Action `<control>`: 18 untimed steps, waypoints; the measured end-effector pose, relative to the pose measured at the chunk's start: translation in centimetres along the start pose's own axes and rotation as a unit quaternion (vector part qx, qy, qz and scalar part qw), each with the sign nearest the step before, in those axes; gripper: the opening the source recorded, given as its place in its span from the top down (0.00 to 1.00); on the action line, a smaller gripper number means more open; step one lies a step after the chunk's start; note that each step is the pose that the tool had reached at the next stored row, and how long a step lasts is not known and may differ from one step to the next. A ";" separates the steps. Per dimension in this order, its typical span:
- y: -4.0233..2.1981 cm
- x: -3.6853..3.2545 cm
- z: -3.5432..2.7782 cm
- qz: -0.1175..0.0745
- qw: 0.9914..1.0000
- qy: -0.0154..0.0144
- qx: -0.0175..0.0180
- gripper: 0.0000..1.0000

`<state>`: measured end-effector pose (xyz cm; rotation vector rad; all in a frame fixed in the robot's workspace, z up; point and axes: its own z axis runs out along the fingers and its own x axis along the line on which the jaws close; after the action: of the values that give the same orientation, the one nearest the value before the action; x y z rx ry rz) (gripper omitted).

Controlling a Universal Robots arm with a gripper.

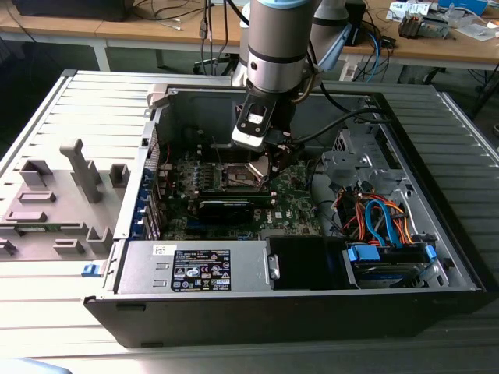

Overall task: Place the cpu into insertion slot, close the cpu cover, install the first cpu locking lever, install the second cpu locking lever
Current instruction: 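Place the cpu into insertion slot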

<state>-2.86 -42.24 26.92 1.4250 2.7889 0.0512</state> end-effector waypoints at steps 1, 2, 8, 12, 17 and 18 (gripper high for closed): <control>0.00 0.00 0.00 0.000 1.000 0.000 0.000 0.45; 0.00 0.00 0.00 0.000 1.000 0.000 0.000 0.45; 0.00 0.00 0.00 0.002 1.000 0.000 0.000 0.45; 0.00 0.00 0.00 0.003 1.000 0.000 0.000 0.45; 0.00 0.00 0.00 0.004 1.000 0.000 0.000 0.45; 0.00 0.00 0.00 0.004 1.000 0.000 0.000 0.45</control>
<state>-2.85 -42.24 26.92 1.4364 2.7828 0.0512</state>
